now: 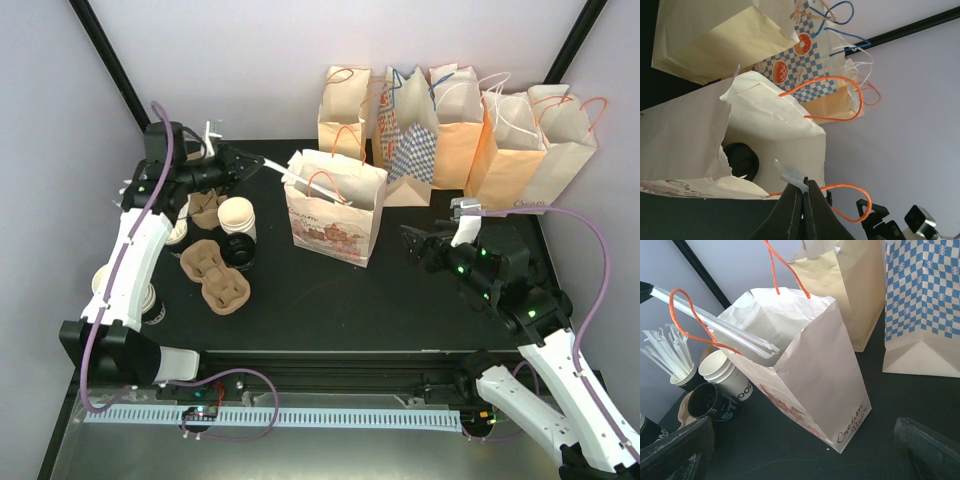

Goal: Pack the takeout coffee

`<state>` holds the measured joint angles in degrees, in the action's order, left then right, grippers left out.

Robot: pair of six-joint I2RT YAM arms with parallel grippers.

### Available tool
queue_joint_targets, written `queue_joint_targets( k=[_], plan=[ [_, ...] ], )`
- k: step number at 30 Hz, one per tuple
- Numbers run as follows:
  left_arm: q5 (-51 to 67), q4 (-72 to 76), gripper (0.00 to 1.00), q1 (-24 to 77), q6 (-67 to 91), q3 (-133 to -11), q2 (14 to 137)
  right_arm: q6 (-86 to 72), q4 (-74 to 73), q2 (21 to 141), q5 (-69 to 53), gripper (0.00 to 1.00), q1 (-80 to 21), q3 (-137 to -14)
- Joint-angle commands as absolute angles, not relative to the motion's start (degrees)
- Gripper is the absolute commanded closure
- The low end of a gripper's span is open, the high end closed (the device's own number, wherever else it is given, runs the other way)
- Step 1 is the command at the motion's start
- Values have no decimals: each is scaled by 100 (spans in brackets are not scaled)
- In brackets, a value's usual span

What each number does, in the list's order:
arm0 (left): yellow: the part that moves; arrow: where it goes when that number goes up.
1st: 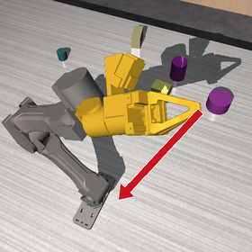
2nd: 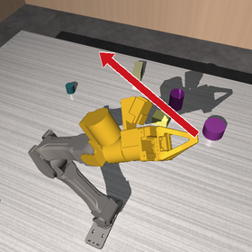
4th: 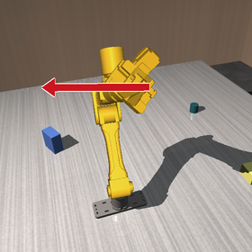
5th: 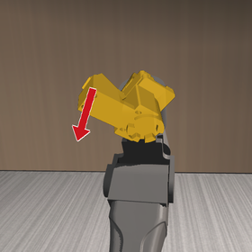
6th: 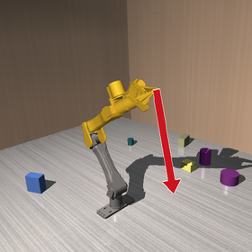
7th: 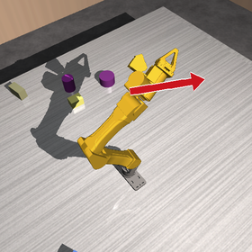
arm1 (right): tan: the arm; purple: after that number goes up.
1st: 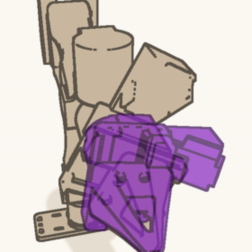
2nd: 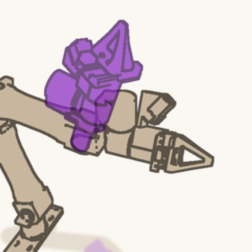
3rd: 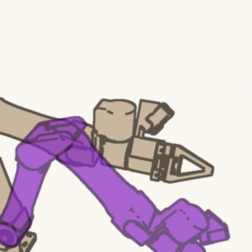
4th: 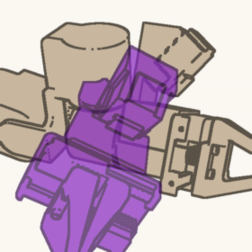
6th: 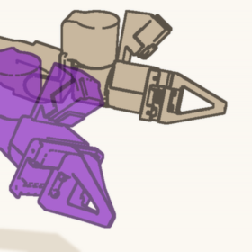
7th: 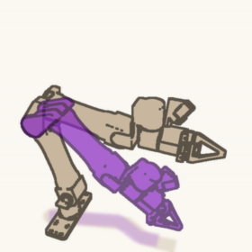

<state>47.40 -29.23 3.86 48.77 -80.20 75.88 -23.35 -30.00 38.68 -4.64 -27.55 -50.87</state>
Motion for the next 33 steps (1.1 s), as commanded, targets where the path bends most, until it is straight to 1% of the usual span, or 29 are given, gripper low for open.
queue_joint_targets(
  k=[1, 3, 7, 8, 10, 11, 12, 13, 14, 15, 18, 21, 27, 30, 33],
  plan=[
    [4350, -3141, 98, 754, 4702, -8385, 7899, -2377, -2992, 3836, -269, 0, -2732, -5274],
    [4056, -3101, 98, 943, 4858, -8346, 8000, -2417, -2968, 3833, -235, 0, -2731, -5281],
    [3899, -2365, 98, 1432, 5269, -8278, 8195, -2491, -2923, 3896, -209, 0, -2733, -5309],
    [3862, -2332, 94, 1539, 5259, -8354, 8257, -2499, -2926, 3920, -203, 0, -2733, -5323],
    [3904, -2405, 76, 1737, 5038, -8618, 8426, -2511, -2918, 3947, -168, 0, -2733, -5328],
    [4015, -2476, 61, 1834, 4813, -8792, 8508, -2528, -2918, 3953, -154, 0, -2731, -5320],
    [4095, -2679, 39, 1904, 4552, -9005, 8589, -2554, -2914, 3963, -138, 0, -2733, -5318],
    [4087, -2992, 21, 1955, 4095, -9251, 8643, -2567, -2911, 3964, -122, 0, -2727, -5311],
    [4015, -3358, 7, 1975, 3737, -9490, 8658, -2581, -2907, 3963, -111, 0, -2730, -5304],
    [3896, -3632, 2, 1973, 3401, -9710, 8623, -2598, -2900, 3962, -94, 0, -2733, -5294],
    [3147, -4227, 1, 1914, 2509, -9946, 8305, -2612, -2900, 3975, -34, 0, -2733, -5273],
    [2399, -4209, 1, 1768, 2044, -9659, 7722, -2558, -2909, 4030, 16, 0, -2733, -5271],
    [1309, -3595, 1, 1279, 1431, -8163, 6403, -2409, -2511, 3939, 463, 0, -2734, -4914],
    [821, -3104, 1, 1265, 998, -7130, 5844, -2280, -1933, 3655, 757, 0, -2733, -4444],
    [266, -2987, 1, 1263, 762, -6479, 5489, -2024, -1174, 3290, 931, 0, -2729, -3786]
  ],
)
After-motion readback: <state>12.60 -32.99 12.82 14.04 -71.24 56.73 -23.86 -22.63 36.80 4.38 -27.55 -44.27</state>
